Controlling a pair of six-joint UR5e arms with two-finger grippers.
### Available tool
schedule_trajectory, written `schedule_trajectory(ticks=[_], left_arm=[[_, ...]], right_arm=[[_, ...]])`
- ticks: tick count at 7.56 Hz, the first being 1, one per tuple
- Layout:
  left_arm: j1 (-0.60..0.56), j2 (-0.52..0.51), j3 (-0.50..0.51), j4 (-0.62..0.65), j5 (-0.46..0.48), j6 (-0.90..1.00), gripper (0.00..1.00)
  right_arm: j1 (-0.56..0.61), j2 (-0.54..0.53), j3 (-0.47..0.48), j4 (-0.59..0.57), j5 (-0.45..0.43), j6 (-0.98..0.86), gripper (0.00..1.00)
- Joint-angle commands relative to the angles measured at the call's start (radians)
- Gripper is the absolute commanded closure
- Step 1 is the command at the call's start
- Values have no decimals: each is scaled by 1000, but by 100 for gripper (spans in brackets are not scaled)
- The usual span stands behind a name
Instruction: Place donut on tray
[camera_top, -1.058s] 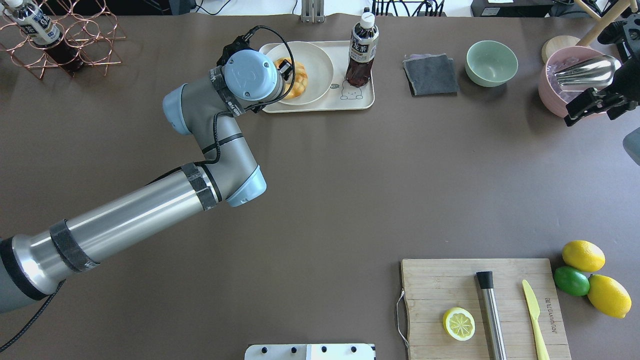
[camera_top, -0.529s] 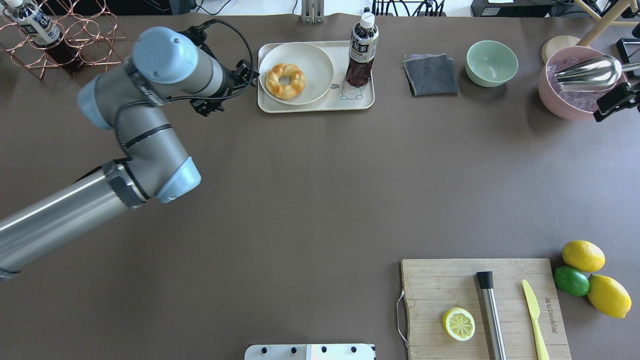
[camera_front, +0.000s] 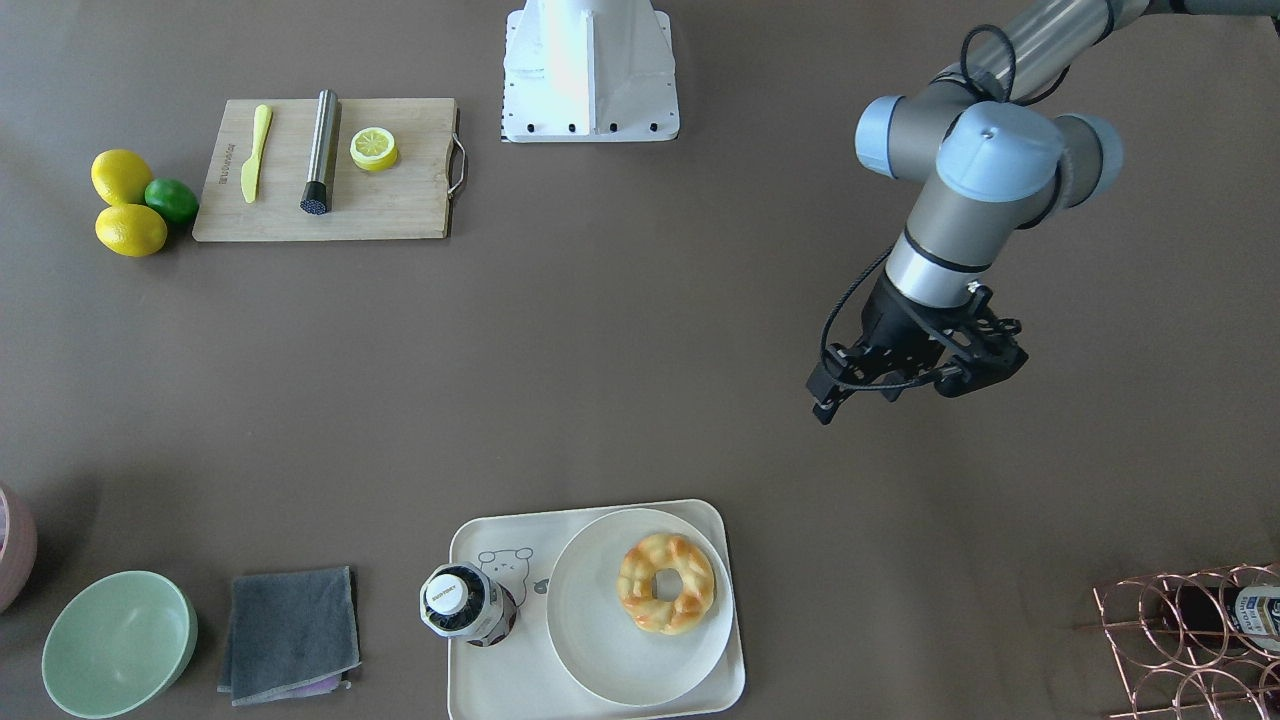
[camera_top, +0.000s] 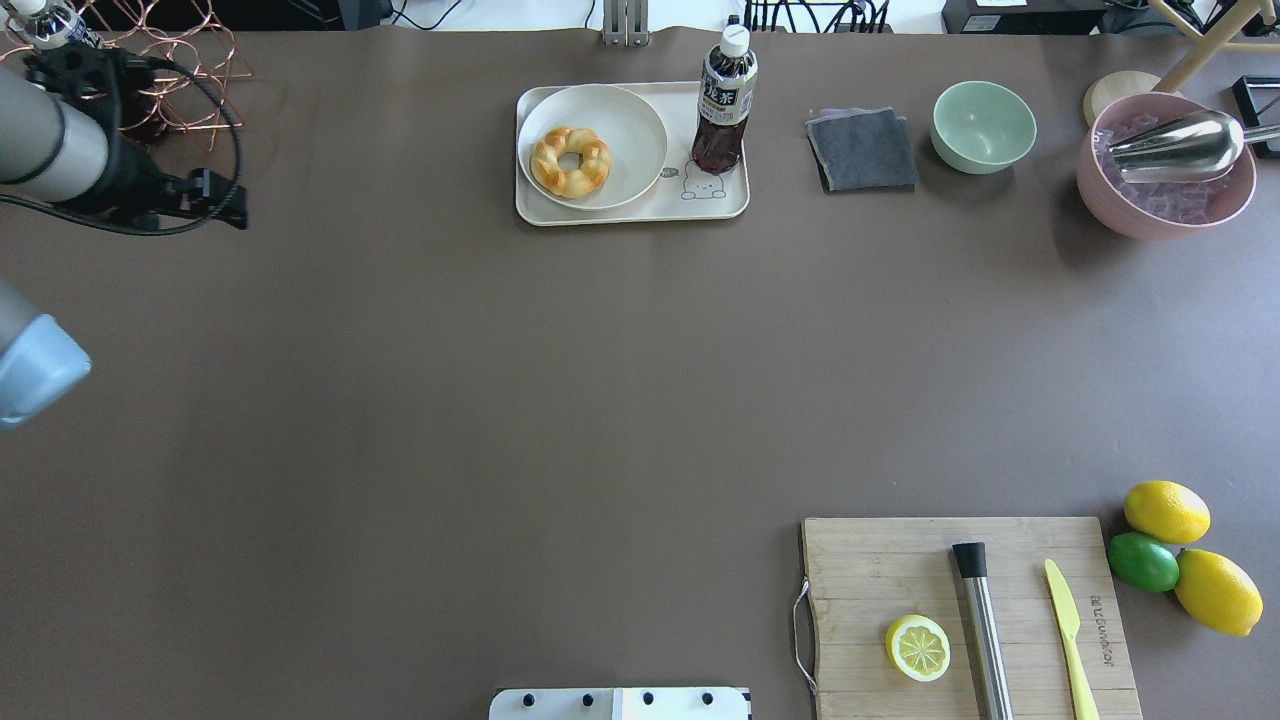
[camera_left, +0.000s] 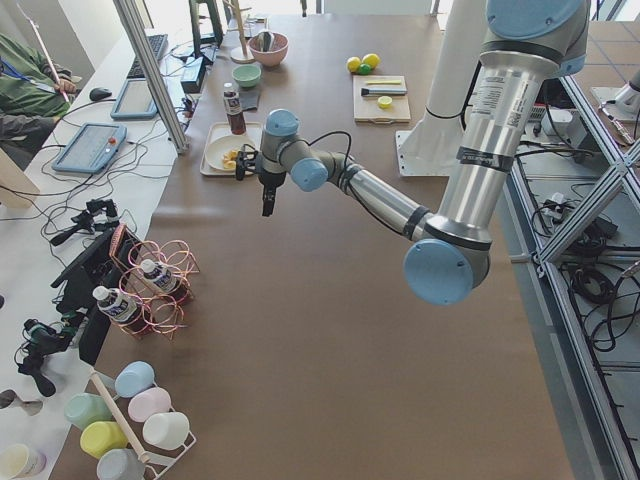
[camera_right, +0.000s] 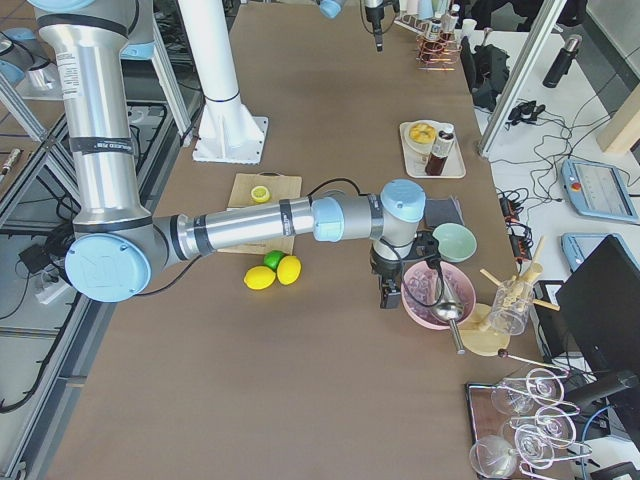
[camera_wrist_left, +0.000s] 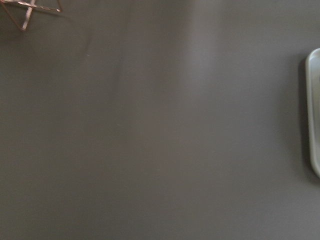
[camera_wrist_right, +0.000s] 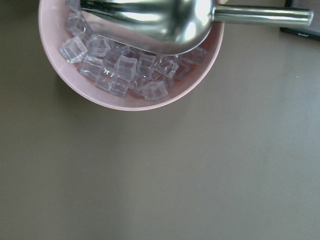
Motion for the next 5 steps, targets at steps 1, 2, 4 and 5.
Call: schedule_trajectory(ticks=[1, 2, 4, 5], left_arm=[[-316, 206, 42, 30, -203, 617, 2], [-419, 260, 69, 31, -251, 703, 2], [-534, 325, 110, 27, -305, 769, 2], [-537, 355, 126, 30, -300, 821, 2]], right_arm=[[78, -62, -13, 0, -6, -118, 0], [83, -76, -16, 0, -11, -118, 0], [91, -82, -31, 0, -9, -132, 0], [92, -93, -31, 2, -14, -133, 0]])
